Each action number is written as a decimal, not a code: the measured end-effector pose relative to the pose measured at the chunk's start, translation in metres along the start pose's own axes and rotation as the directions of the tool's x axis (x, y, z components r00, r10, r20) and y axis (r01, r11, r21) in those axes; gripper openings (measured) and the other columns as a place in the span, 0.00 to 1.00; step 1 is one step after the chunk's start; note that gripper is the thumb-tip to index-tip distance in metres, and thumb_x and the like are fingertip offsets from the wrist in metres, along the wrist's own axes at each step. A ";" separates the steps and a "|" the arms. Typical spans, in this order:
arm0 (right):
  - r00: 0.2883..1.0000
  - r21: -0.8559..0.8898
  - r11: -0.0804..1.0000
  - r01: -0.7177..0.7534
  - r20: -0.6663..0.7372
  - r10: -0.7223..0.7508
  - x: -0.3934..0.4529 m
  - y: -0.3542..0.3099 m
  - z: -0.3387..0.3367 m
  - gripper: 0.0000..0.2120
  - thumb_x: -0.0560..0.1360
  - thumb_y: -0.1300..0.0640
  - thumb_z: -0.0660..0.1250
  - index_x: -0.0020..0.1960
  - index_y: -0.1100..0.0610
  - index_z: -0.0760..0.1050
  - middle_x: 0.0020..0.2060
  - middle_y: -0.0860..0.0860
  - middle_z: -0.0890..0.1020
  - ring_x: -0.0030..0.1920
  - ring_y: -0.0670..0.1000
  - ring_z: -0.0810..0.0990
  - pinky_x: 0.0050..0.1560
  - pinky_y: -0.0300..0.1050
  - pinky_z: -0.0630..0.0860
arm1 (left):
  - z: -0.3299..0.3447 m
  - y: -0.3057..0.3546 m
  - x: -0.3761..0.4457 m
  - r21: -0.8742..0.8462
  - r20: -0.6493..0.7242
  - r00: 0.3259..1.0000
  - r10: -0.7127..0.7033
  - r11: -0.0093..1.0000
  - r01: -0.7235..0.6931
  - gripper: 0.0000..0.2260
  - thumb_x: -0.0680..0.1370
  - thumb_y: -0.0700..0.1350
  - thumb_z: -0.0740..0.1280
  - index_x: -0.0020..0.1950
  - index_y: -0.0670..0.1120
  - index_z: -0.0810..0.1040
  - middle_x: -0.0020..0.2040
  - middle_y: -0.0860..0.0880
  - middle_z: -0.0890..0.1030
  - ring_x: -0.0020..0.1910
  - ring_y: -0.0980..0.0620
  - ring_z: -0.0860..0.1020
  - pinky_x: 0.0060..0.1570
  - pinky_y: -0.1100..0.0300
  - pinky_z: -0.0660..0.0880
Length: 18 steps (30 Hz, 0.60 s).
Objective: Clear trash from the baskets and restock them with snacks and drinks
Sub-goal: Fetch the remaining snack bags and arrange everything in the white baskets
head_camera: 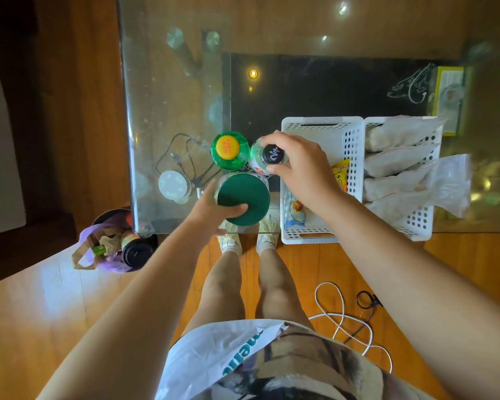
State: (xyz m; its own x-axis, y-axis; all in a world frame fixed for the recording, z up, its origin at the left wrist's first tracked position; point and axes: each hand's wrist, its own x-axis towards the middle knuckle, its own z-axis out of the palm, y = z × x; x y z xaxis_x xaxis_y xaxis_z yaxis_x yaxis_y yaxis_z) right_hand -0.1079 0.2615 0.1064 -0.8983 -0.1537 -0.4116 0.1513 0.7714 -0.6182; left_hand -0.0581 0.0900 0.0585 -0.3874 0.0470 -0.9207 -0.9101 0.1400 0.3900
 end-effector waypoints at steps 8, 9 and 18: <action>0.999 0.031 0.999 -0.015 0.029 0.014 0.005 0.001 -0.003 0.20 0.70 0.67 0.68 0.60 0.55 0.76 0.64 0.56 0.77 0.60 0.56 0.77 0.54 0.39 0.71 | 0.008 -0.003 0.010 -0.153 0.013 1.000 -0.027 0.988 0.029 0.32 0.72 0.32 0.69 0.72 0.54 0.65 0.66 0.44 0.72 0.60 0.40 0.76 0.50 0.47 0.79; 0.999 0.026 0.999 -0.021 0.042 0.020 0.007 0.001 -0.003 0.20 0.70 0.67 0.67 0.60 0.54 0.75 0.65 0.55 0.75 0.60 0.56 0.77 0.55 0.39 0.71 | 0.009 -0.003 0.010 -0.154 0.011 1.000 -0.029 0.988 0.030 0.32 0.73 0.32 0.69 0.71 0.54 0.65 0.66 0.44 0.72 0.60 0.40 0.76 0.50 0.47 0.79; 0.996 0.011 1.000 -0.008 0.090 0.007 0.012 0.000 -0.010 0.19 0.71 0.66 0.67 0.61 0.53 0.75 0.62 0.55 0.78 0.61 0.57 0.76 0.60 0.49 0.71 | 0.013 -0.006 0.011 -0.186 -0.012 1.000 -0.012 0.982 0.009 0.31 0.73 0.33 0.69 0.72 0.53 0.64 0.64 0.45 0.73 0.61 0.40 0.75 0.39 0.57 0.81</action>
State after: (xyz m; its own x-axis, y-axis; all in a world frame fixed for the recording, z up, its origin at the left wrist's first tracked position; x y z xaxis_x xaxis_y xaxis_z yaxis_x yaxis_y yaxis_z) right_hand -0.1226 0.2654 0.1083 -0.8565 -0.2034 -0.4743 0.1627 0.7658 -0.6222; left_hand -0.0549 0.1028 0.0456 -0.3786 0.0333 -0.9250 -0.9251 -0.0463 0.3770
